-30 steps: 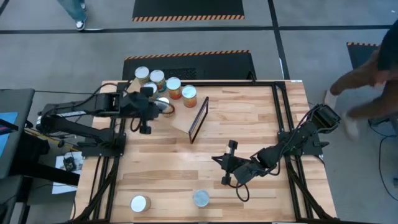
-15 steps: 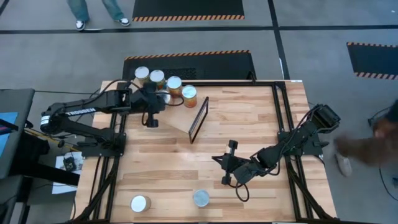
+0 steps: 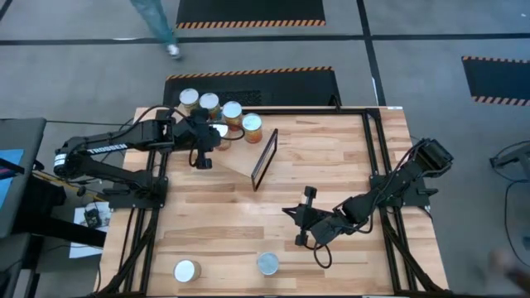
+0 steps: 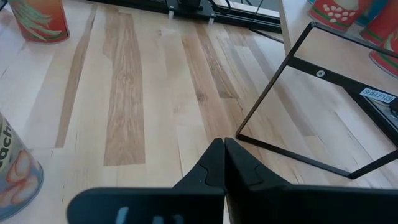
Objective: Pick and place cans onto a shelf
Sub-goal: Align the canned corn with the other canned tomatoes on the shelf
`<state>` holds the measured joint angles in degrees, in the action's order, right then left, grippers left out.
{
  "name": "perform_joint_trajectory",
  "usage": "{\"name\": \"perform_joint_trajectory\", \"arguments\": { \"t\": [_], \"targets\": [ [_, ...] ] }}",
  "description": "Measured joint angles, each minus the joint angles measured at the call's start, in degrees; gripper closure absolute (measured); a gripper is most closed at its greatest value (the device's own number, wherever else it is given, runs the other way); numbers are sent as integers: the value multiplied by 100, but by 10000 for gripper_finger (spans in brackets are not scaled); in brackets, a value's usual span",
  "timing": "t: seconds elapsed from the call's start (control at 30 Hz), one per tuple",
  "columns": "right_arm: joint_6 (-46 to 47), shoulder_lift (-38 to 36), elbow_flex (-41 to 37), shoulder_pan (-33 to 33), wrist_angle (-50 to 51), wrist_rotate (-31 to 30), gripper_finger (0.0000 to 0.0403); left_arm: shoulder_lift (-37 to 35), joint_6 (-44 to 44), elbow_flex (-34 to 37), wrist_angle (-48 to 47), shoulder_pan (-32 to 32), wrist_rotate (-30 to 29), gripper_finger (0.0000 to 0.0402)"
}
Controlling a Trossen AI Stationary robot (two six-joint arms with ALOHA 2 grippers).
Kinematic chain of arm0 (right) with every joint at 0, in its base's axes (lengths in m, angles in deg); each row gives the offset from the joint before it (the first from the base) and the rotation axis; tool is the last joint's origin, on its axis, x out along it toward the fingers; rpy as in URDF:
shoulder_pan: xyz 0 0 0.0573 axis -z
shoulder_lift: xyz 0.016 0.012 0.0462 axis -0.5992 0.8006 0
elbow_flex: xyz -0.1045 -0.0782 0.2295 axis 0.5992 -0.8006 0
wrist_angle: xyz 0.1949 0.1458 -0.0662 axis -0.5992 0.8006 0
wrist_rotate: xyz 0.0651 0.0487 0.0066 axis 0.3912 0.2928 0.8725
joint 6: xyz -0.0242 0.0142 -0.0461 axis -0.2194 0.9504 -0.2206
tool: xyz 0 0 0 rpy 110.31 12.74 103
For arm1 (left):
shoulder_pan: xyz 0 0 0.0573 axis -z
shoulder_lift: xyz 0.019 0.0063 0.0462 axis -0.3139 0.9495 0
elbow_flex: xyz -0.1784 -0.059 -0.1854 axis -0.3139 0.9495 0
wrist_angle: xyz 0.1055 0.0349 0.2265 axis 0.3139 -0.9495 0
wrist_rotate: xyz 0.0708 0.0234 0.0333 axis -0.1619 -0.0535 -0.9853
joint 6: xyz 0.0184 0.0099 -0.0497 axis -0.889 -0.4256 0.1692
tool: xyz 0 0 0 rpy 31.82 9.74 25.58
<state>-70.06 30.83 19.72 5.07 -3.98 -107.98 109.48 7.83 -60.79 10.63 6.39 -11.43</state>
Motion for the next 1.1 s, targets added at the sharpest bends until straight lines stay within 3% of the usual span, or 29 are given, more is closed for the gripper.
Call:
{"name": "perform_joint_trajectory", "arguments": {
  "t": [1.1],
  "targets": [
    [-2, 0, -2, -4, -3, 37, 390, -2, 0, 0, 249, 0, 291, 356]
  ]
}}
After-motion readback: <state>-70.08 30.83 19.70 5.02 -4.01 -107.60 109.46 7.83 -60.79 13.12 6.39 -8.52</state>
